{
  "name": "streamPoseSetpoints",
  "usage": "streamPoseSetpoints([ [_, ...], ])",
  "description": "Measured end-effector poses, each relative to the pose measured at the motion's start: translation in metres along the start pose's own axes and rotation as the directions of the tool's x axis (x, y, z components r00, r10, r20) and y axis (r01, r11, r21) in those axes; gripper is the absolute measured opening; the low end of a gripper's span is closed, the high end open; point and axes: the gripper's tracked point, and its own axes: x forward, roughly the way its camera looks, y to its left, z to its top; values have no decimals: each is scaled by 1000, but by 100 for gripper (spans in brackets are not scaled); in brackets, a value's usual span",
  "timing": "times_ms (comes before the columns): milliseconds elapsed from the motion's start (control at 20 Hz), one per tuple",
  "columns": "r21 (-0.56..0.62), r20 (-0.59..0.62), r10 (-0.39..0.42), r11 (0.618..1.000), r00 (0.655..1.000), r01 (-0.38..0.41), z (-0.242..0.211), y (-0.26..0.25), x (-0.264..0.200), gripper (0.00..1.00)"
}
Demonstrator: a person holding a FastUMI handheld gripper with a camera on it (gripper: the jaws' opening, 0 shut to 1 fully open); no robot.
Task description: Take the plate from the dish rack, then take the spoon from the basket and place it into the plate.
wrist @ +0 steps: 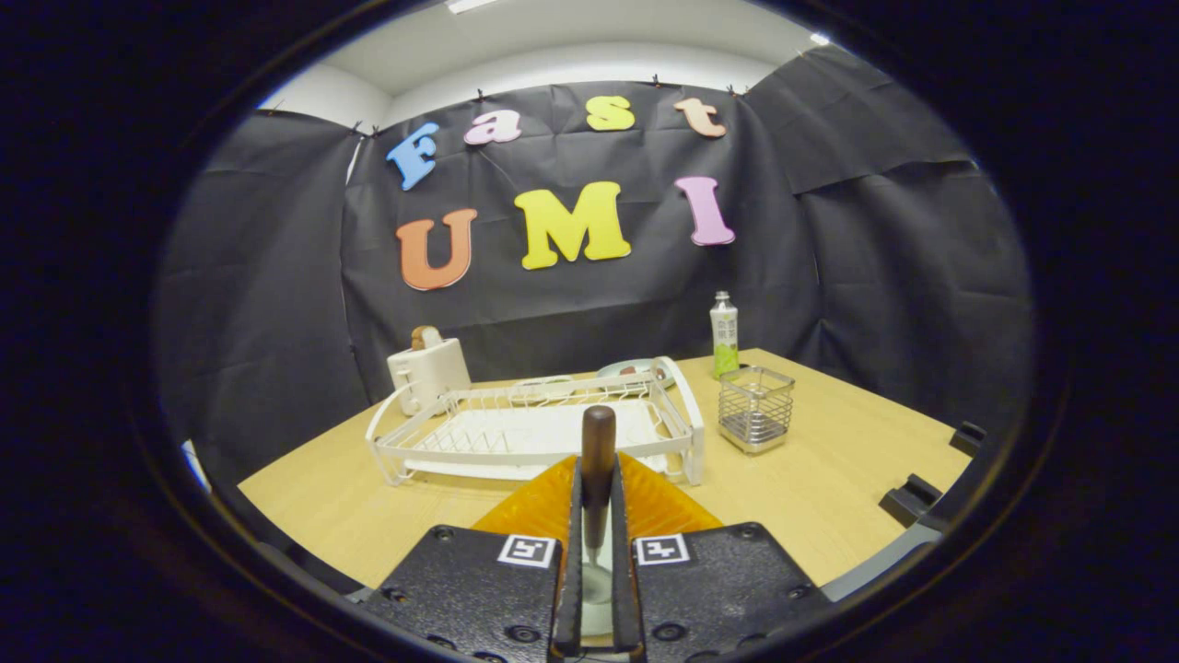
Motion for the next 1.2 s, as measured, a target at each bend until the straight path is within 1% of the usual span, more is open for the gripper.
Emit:
streamPoseSetpoints([
  [50,-14,16,-15,1000,1000,15,4,-4,-2,19],
  [200,-57,76,-63,996,995,67,15,-14,-6,70],
  [250,-73,88,-59,995,994,66,16,-11,-8,87],
  [300,-87,92,-50,995,994,58,15,-9,-9,100],
  [450,-112,78,-32,993,996,41,10,-4,-13,100],
  [650,-115,65,-24,993,998,32,9,-2,-20,100],
  [700,-120,66,-19,992,998,26,9,-1,-22,100],
  [800,-125,70,-33,991,997,42,11,-6,-24,100],
  [1000,-123,72,-6,992,997,15,14,2,-34,100],
  [1200,-143,78,1,990,997,10,14,8,-43,100],
])
